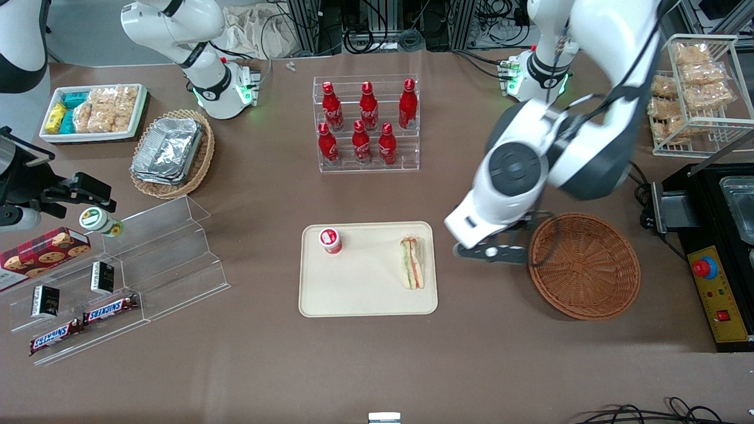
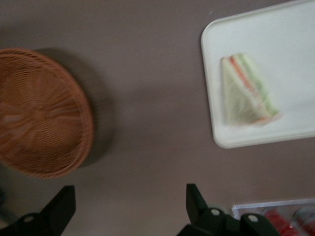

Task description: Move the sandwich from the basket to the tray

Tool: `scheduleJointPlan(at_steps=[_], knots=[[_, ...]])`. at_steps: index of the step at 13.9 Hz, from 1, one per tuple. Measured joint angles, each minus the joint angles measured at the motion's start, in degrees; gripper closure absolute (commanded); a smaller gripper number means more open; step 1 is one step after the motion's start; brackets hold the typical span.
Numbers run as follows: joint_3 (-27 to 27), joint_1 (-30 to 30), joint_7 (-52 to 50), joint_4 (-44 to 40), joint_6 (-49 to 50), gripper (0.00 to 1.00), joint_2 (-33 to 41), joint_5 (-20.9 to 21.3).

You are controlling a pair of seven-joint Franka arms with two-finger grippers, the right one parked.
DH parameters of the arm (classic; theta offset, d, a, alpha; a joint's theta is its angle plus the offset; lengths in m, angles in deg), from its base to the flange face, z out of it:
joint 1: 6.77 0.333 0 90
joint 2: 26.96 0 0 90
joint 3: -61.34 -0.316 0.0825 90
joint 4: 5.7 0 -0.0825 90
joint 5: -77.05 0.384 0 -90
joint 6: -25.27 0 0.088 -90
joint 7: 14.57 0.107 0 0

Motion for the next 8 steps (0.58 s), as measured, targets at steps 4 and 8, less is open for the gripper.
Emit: scheduleJointPlan(at_steps=[4,8], knots=[[-0.3,7.9,10.5,0.0,5.7,0.01,8.4,-0.3],[-0.4,13.1,11.3,0.2,9.6,0.01,12.3,-1.8]])
